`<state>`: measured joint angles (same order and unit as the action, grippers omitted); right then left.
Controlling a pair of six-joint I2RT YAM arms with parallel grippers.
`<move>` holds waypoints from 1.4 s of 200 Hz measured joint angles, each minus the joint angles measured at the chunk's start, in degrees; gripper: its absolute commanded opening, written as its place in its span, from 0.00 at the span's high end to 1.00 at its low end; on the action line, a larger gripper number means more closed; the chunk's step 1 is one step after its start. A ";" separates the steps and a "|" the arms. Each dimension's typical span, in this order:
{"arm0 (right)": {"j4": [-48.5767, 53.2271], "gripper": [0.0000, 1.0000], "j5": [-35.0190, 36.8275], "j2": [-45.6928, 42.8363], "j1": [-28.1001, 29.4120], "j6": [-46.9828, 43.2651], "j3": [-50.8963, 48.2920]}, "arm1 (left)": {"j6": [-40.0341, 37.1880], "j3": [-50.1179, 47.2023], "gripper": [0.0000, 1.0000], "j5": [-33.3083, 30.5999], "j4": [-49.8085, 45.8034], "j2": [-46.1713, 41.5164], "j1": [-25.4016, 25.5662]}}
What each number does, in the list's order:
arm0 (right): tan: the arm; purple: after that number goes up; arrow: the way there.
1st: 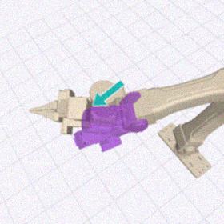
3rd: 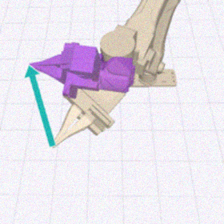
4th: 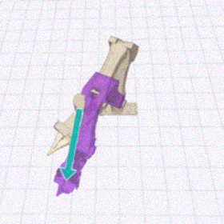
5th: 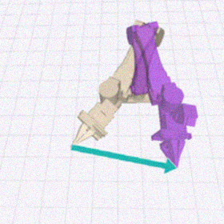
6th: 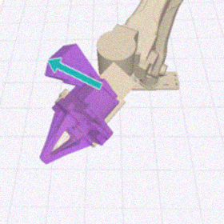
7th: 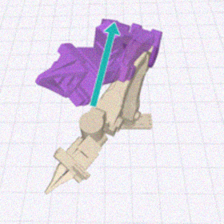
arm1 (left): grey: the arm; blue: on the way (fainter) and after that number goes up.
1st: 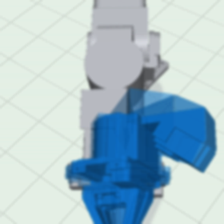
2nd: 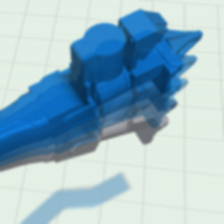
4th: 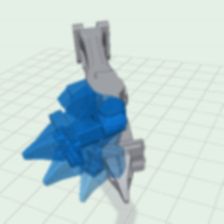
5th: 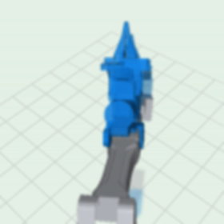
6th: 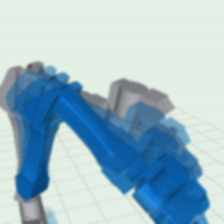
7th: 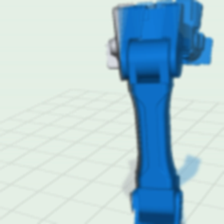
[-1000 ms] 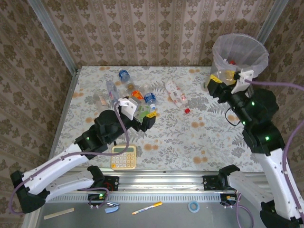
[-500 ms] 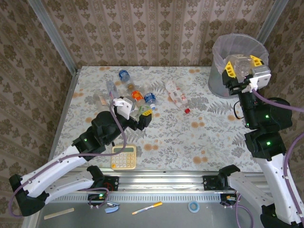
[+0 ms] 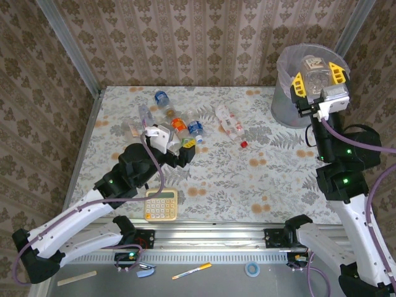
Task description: Throw the plastic bottles in the bin
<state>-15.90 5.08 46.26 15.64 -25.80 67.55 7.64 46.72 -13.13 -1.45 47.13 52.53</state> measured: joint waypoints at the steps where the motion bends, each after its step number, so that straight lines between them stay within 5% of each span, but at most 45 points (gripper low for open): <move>1: -0.17 0.69 -0.02 0.09 0.00 -0.02 0.00 | 0.04 -0.04 0.00 0.00 0.00 0.00 -0.07; 51: -1.38 0.66 -0.42 6.62 -1.31 -1.64 4.22 | 0.39 -0.26 0.00 0.48 -0.09 0.00 -2.01; 87: 14.08 0.53 2.71 26.12 -10.84 2.64 29.66 | 0.90 -0.26 0.00 1.09 -0.24 -0.02 -4.17; 93: 18.36 0.46 4.02 30.86 -12.33 4.13 36.96 | 1.05 -0.26 0.00 1.16 -0.26 -0.02 -4.50; 105: 26.62 0.10 6.97 40.96 -14.67 7.52 51.08 | 1.46 -0.26 0.00 1.31 -0.61 -0.13 -5.09; 115: 32.54 0.00 8.66 46.71 -16.00 9.51 58.14 | 1.79 -0.26 0.00 1.31 -1.16 -0.37 -5.42; 165: 50.31 0.00 10.14 54.29 -18.03 15.41 60.41 | 3.56 -2.60 0.00 1.29 -3.93 -4.66 -6.58; 280: 51.34 0.00 1.20 43.04 -18.40 21.62 57.92 | 8.20 -3.96 0.00 1.03 -9.88 -7.02 -9.66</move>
<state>35.44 6.28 89.30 -2.76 -4.19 125.47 15.84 42.76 -12.10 -11.33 40.12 42.87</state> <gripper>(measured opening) 0.999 0.997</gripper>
